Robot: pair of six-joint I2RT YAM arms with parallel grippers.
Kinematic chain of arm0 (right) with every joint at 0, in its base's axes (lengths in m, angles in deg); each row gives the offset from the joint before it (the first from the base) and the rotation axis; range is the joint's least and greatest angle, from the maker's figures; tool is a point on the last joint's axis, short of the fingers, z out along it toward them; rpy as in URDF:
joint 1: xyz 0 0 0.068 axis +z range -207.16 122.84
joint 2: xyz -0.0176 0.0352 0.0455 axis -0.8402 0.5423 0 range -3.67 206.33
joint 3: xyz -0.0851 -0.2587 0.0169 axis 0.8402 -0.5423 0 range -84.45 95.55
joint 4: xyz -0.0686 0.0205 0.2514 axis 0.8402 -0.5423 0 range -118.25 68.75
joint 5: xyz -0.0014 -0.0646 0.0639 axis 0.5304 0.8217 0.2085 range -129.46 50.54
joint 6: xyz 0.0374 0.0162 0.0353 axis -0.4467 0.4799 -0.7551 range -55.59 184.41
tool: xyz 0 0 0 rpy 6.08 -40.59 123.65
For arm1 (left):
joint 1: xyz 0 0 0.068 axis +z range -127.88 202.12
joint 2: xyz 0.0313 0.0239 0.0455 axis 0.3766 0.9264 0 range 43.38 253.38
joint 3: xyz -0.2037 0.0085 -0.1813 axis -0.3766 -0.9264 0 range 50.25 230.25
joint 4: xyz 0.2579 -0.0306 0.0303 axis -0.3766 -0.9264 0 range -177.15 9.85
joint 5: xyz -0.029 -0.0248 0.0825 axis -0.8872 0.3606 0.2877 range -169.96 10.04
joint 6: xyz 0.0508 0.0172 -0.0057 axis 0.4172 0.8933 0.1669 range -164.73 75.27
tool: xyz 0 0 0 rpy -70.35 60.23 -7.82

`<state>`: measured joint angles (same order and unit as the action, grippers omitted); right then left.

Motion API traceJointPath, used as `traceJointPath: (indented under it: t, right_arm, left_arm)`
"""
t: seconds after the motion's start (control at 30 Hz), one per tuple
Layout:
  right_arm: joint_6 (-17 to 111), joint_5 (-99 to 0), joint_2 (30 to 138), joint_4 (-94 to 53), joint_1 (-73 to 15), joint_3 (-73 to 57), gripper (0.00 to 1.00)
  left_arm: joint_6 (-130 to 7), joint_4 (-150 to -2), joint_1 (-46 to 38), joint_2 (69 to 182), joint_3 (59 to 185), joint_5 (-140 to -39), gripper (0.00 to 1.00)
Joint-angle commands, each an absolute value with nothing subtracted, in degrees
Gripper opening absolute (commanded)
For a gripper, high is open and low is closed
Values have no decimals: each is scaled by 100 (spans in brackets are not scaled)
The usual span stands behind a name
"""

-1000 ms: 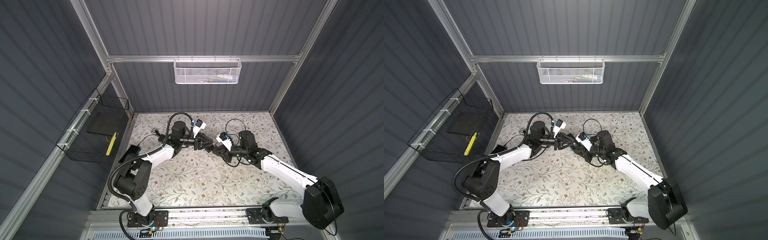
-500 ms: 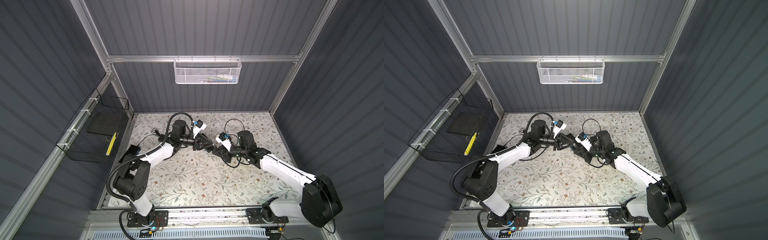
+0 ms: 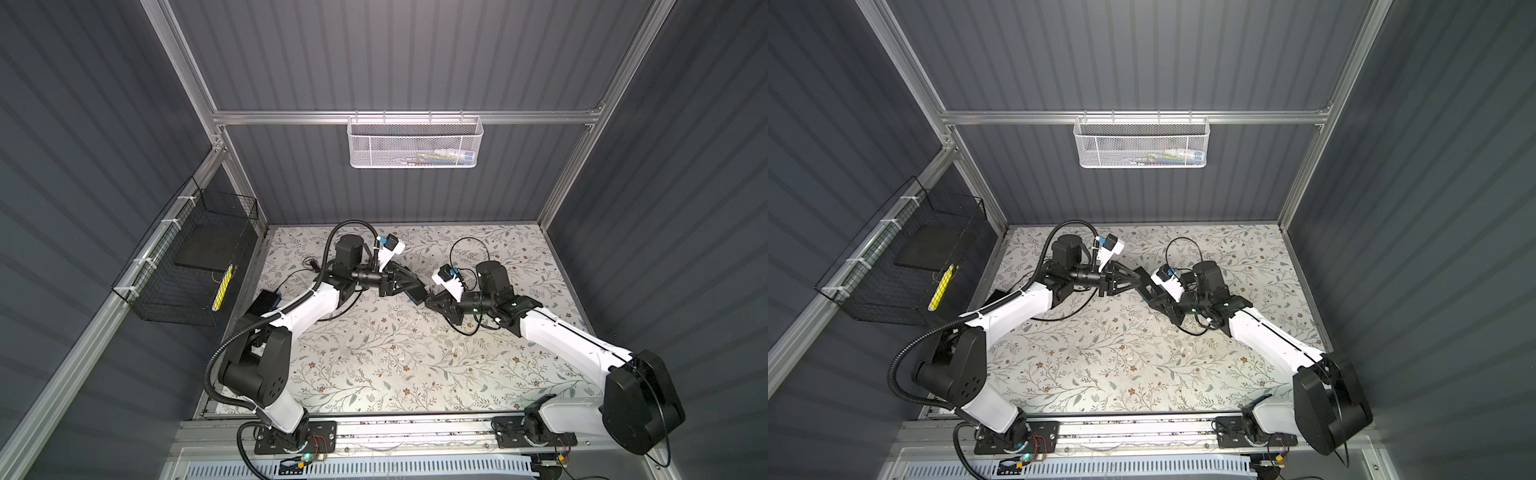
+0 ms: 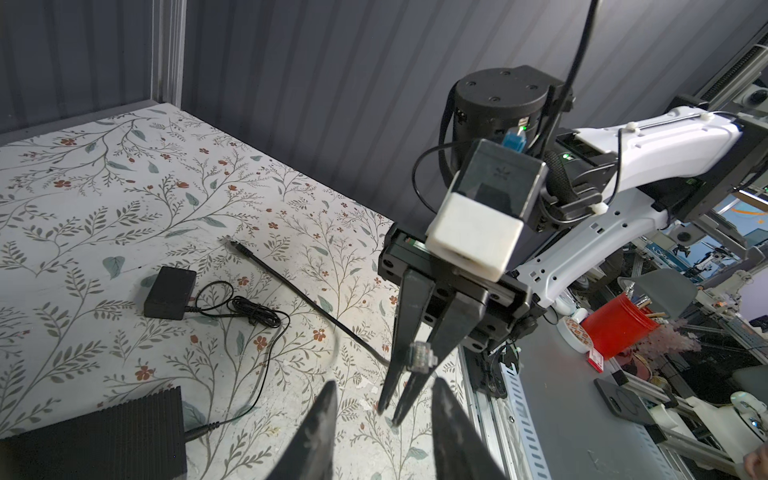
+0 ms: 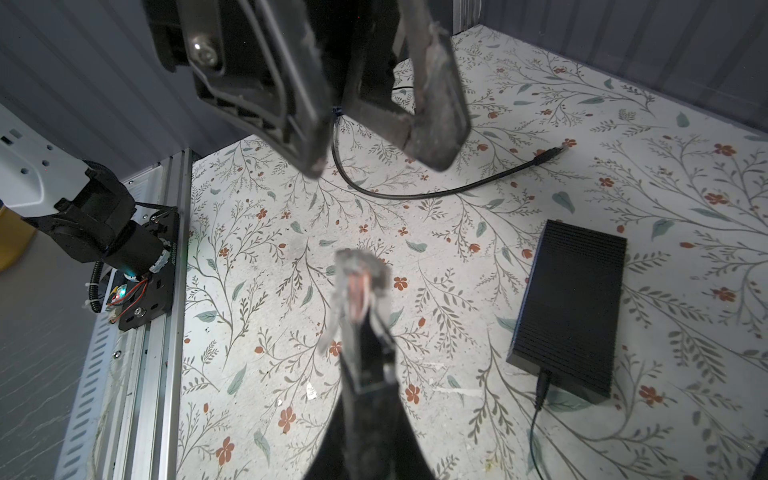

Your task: Insert the plug into the switch port

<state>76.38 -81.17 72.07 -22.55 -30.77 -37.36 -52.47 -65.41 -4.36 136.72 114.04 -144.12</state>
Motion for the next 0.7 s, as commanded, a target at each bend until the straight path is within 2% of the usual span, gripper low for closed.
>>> traceJointPath:
  t: [0.0, 0.23, 0.67]
  right_arm:
    - [7598, -8164, 7242, -2181, -3090, -3673, 12]
    - [7549, -8213, 7351, -2150, -3075, -3585, 12]
    - [7509, -8169, 7254, -2101, -3073, -3602, 13]
  left_arm:
    - [-5810, -5778, -466, 13679, 11352, -14683, 38]
    - [-6309, -5052, -738, 13955, 11324, -14634, 37]
    - [-6216, -5136, -791, 14235, 11350, -14525, 33]
